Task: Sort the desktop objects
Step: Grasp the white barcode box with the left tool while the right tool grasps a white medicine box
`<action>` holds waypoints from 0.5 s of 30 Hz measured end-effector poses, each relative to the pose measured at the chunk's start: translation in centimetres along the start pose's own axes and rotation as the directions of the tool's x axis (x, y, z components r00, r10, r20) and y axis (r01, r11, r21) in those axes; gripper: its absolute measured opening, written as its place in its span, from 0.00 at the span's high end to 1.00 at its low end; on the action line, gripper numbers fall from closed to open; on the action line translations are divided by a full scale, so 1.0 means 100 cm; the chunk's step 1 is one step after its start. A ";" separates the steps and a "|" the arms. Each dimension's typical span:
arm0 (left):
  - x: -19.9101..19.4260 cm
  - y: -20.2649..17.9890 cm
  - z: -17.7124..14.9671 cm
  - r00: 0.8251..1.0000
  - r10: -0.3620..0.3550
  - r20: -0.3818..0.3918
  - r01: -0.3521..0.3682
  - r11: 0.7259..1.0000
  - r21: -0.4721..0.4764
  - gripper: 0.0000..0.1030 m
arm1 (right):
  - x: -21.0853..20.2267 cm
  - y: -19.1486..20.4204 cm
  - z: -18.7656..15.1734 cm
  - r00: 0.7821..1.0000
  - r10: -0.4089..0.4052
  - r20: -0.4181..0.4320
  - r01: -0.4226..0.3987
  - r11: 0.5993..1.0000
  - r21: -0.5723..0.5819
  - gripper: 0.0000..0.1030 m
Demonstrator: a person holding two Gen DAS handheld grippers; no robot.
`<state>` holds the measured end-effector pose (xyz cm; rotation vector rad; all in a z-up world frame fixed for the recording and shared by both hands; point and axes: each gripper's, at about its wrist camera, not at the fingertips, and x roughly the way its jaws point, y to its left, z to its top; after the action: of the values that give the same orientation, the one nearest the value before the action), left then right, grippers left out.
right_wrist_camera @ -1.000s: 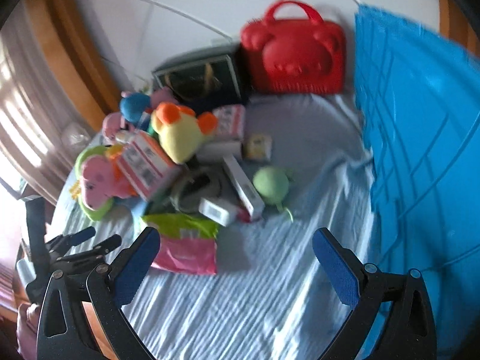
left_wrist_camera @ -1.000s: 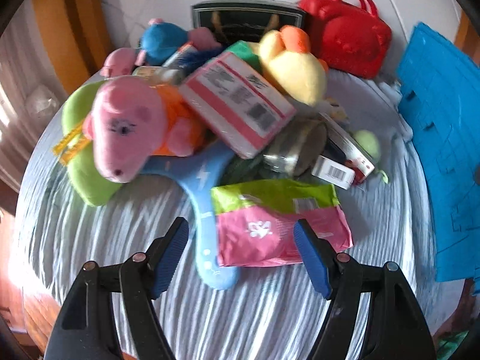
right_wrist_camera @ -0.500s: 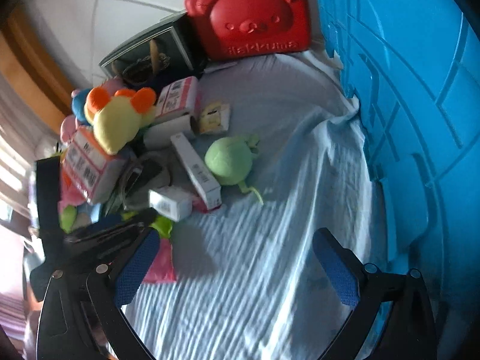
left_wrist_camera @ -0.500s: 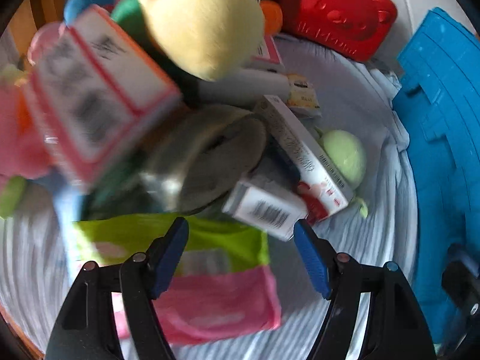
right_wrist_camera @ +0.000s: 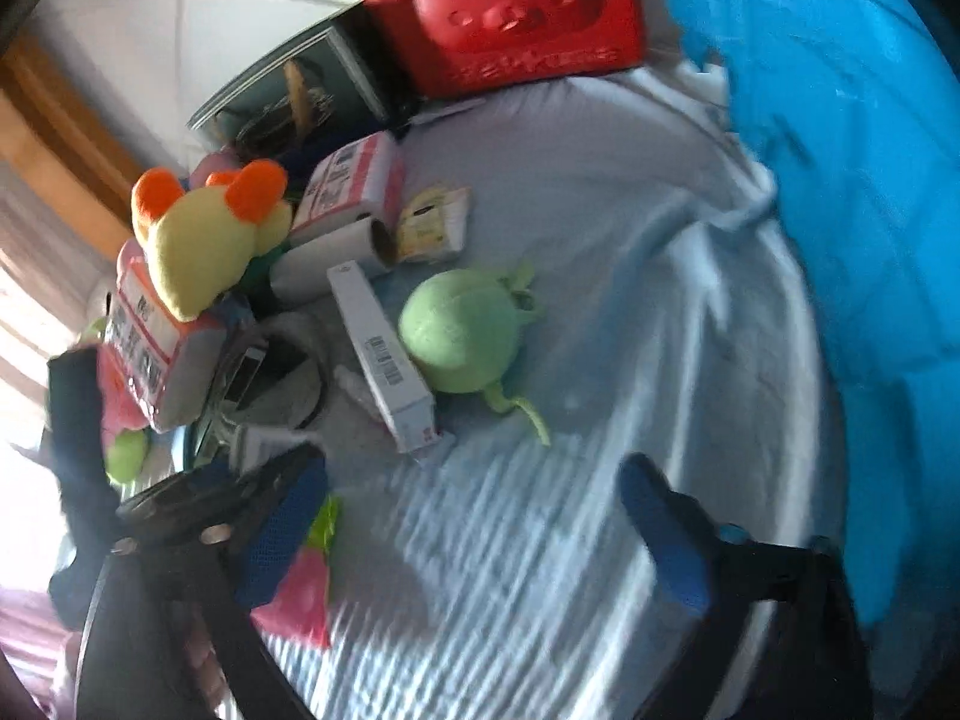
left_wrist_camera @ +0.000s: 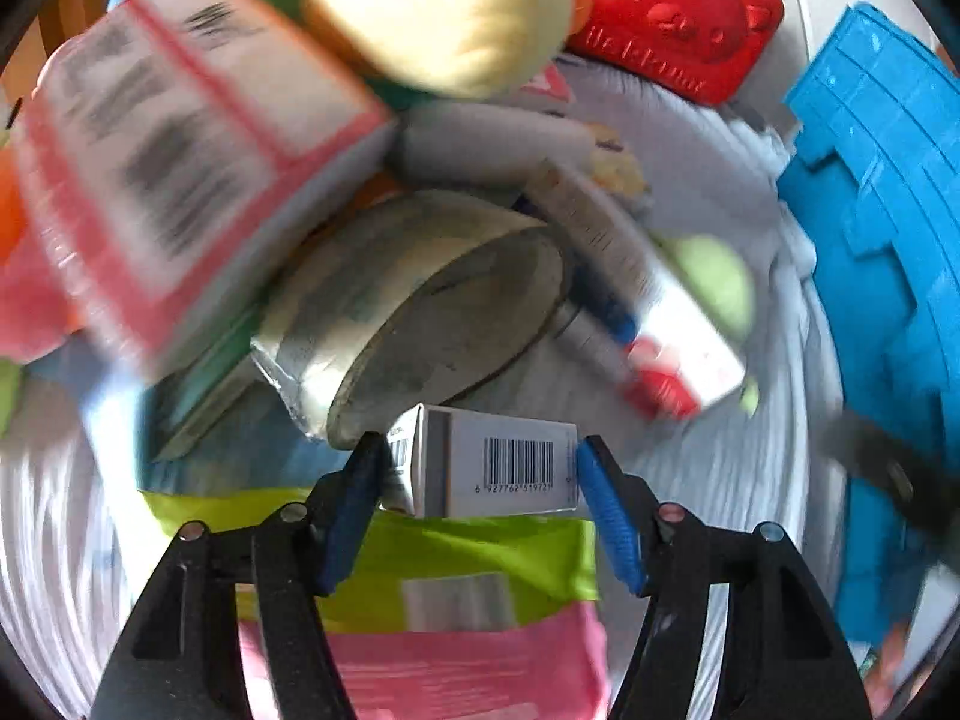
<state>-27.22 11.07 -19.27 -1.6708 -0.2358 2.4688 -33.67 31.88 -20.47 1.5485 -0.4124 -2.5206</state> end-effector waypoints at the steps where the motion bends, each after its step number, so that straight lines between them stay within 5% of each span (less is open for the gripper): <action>1: -0.005 0.005 -0.003 1.000 -0.008 0.000 0.008 1.000 0.009 0.37 | 0.006 0.004 0.001 1.000 0.011 -0.014 -0.011 1.000 -0.011 0.36; 10: -0.025 0.009 -0.008 0.999 0.005 0.044 -0.009 0.996 0.084 0.37 | 0.063 0.031 0.012 0.995 0.066 -0.068 -0.068 0.997 -0.034 0.42; 12: -0.029 0.007 -0.010 0.998 -0.005 0.055 0.001 0.996 0.088 0.37 | 0.071 0.034 0.013 0.994 0.073 -0.077 -0.076 0.996 -0.037 0.65; 15: -0.038 0.003 -0.013 0.997 0.001 0.076 -0.009 0.994 0.106 0.37 | 0.073 0.037 0.012 0.993 0.080 -0.081 -0.084 0.995 -0.052 0.74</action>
<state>-24.62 9.99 -16.35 -1.5403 -0.1070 2.5038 -38.14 26.57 -25.01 1.5719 -0.3837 -2.3801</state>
